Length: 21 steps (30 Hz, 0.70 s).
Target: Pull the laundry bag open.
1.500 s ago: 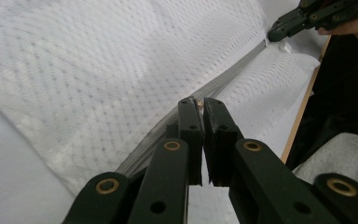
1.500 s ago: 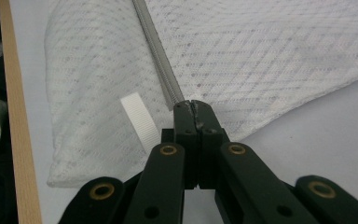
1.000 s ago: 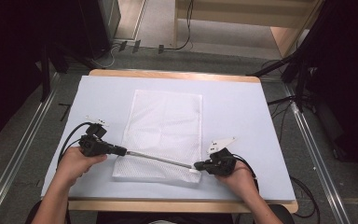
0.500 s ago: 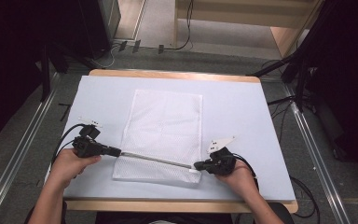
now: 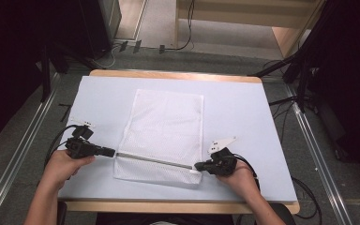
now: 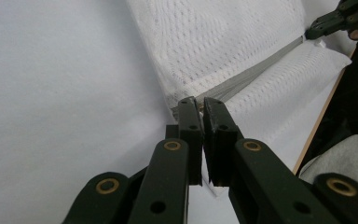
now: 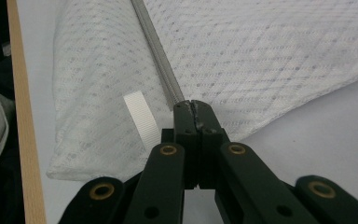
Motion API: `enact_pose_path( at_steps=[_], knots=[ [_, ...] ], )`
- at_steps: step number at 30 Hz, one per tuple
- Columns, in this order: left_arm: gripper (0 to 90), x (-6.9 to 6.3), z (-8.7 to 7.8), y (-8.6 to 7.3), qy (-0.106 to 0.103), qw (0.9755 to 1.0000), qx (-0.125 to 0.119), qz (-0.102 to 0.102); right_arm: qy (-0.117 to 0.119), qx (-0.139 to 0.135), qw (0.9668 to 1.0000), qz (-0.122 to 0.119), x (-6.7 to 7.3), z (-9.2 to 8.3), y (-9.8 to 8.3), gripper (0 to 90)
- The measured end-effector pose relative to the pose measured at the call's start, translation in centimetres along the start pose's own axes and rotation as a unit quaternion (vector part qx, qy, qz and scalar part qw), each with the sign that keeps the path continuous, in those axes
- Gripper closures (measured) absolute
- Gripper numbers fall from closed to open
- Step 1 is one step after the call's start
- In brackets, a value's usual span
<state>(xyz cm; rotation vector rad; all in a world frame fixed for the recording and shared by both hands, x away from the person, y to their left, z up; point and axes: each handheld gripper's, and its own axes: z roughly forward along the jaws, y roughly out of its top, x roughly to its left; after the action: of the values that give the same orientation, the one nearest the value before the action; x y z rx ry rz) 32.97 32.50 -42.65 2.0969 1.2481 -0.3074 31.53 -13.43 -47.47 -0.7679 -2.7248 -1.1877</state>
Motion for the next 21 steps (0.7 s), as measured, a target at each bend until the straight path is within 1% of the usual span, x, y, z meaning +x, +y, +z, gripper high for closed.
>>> enact_pose_path(
  at_steps=[2, 4, 5, 6, 7, 11, 14, 16, 17, 18, 19, 20, 21],
  knots=[
    [87.8, -0.06, 0.09, -0.03, 0.000, 1.0000, 0.008, 0.003, 0.001, 0.001, 1.0000, 0.001, -0.01, -0.01, 0.02, 90.0],
    [87.8, -0.09, 0.06, -0.10, -0.003, 1.0000, 0.006, 0.000, 0.002, 0.002, 1.0000, 0.002, -0.01, -0.01, 0.06, 90.0],
    [87.8, -0.14, 0.03, -0.14, -0.002, 1.0000, 0.007, 0.001, 0.000, 0.005, 1.0000, 0.001, 0.04, -0.02, 0.13, 90.0],
    [87.8, -0.23, 0.04, -0.25, -0.004, 1.0000, 0.007, -0.001, -0.001, 0.006, 1.0000, -0.006, 0.02, -0.01, 0.17, 90.0],
    [87.7, -0.31, -0.02, -0.37, -0.004, 0.9999, 0.012, 0.004, -0.002, 0.006, 1.0000, -0.006, 0.03, 0.01, 0.18, 90.0],
    [87.6, -0.78, -0.16, -0.61, 0.001, 0.9999, 0.008, 0.008, 0.001, 0.007, 1.0000, 0.002, -0.01, -0.02, 0.18, 90.0],
    [87.2, -0.77, -0.10, -0.73, -0.004, 0.9999, 0.008, 0.005, 0.001, 0.008, 1.0000, 0.003, 0.00, -0.03, 0.21, 90.0],
    [86.3, -0.57, 0.02, -0.89, -0.018, 0.9998, 0.008, 0.006, 0.004, 0.009, 0.9999, 0.005, 0.02, -0.02, 0.29, 88.0],
    [82.2, -0.48, 0.13, -0.95, -0.021, 0.9997, 0.006, 0.013, 0.007, 0.010, 0.9999, 0.008, 0.03, -0.02, 0.37, 86.4],
    [77.9, -0.48, 0.27, -0.96, -0.017, 0.9997, -0.002, 0.019, 0.010, 0.012, 0.9998, 0.010, 0.03, -0.06, 0.46, 85.1],
    [73.4, -0.42, 0.40, -0.89, -0.019, 0.9995, -0.004, 0.024, 0.010, 0.011, 0.9998, 0.010, 0.06, -0.08, 0.58, 83.6],
    [70.6, -0.46, 0.52, -0.79, -0.017, 0.9995, -0.005, 0.028, 0.010, 0.010, 0.9999, 0.008, 0.08, -0.15, 0.69, 82.6],
    [67.6, -0.57, 0.60, -0.74, -0.013, 0.9992, -0.009, 0.036, 0.010, 0.006, 0.9999, 0.007, 0.10, -0.23, 0.79, 80.5]
  ],
)
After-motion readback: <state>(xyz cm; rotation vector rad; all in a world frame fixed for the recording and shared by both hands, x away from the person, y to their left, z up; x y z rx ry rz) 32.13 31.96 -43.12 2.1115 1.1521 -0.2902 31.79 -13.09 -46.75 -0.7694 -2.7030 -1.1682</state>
